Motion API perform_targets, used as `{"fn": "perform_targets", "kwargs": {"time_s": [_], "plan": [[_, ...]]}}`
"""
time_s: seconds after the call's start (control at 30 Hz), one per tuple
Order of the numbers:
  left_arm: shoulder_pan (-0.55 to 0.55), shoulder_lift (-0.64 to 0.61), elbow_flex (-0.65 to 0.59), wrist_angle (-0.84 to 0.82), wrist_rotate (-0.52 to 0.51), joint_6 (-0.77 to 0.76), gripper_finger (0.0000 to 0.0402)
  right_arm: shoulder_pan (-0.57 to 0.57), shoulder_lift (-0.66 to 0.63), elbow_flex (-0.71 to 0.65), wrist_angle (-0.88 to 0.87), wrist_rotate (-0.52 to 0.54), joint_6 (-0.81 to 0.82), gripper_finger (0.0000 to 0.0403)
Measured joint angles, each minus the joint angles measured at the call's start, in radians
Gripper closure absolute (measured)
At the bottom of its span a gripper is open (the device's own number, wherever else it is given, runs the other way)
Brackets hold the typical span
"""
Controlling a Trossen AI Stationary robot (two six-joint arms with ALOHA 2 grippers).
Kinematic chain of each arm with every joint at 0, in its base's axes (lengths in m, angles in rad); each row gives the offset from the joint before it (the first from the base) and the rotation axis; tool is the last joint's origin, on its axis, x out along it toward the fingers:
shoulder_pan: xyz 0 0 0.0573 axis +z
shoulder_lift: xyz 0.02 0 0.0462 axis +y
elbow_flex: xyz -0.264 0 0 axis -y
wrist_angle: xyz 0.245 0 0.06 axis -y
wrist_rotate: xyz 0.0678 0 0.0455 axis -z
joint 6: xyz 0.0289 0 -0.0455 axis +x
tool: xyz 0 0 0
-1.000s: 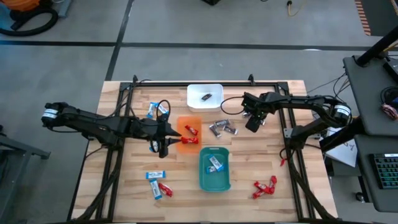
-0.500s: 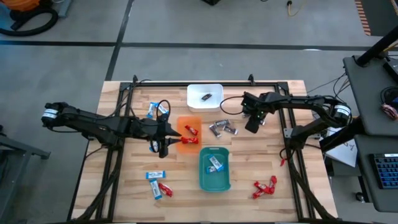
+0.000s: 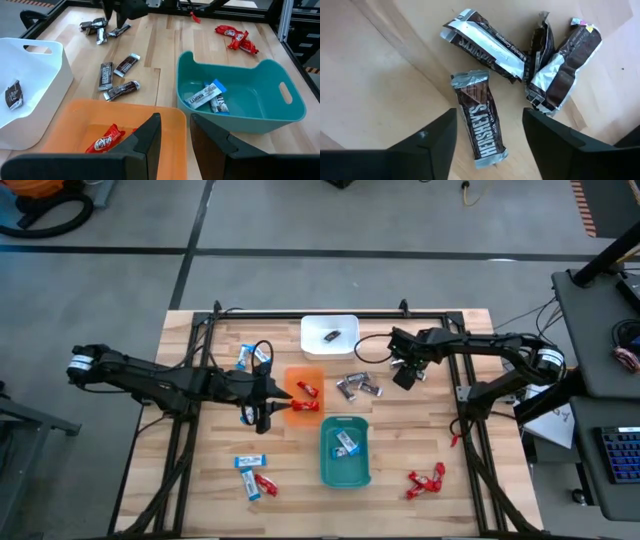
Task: Sort candy
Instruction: Put the brown chocolate bar into the white bin
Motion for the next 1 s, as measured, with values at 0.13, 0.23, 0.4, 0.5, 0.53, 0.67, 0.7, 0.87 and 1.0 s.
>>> {"fn": "perform_targets", "kwargs": {"time_s": [0.13, 0.23, 0.4, 0.5, 0.53, 0.67, 0.7, 0.87, 1.0], "plan": [[0.000, 0.000, 0.000, 0.003, 0.000, 0.000, 0.0314, 0.000, 0.000, 0.000, 0.003, -0.007, -0.032, 0.0173], [0.000, 0.000, 0.000, 0.004, 0.000, 0.000, 0.0314, 0.000, 0.000, -0.007, 0.003, -0.011, -0.040, 0.0172], [0.000, 0.000, 0.000, 0.004, 0.000, 0.000, 0.0314, 0.000, 0.000, -0.038, 0.014, -0.009, -0.030, 0.0172], [0.000, 0.000, 0.000, 0.004, 0.000, 0.003, 0.0314, 0.000, 0.000, -0.059, 0.026, 0.014, -0.030, 0.0172], [0.000, 0.000, 0.000, 0.004, 0.000, 0.010, 0.0314, 0.000, 0.000, -0.062, 0.029, 0.015, -0.031, 0.0172], [0.000, 0.000, 0.000, 0.004, 0.000, 0.020, 0.0314, 0.000, 0.000, -0.066, 0.057, 0.016, -0.032, 0.0172], [0.000, 0.000, 0.000, 0.004, 0.000, 0.020, 0.0314, 0.000, 0.000, -0.070, 0.062, 0.016, -0.033, 0.0172], [0.000, 0.000, 0.000, 0.004, 0.000, 0.021, 0.0314, 0.000, 0.000, -0.102, 0.113, 0.016, -0.062, 0.0172], [0.000, 0.000, 0.000, 0.004, 0.000, 0.021, 0.0314, 0.000, 0.000, -0.123, 0.148, 0.015, -0.077, 0.0172]]}}
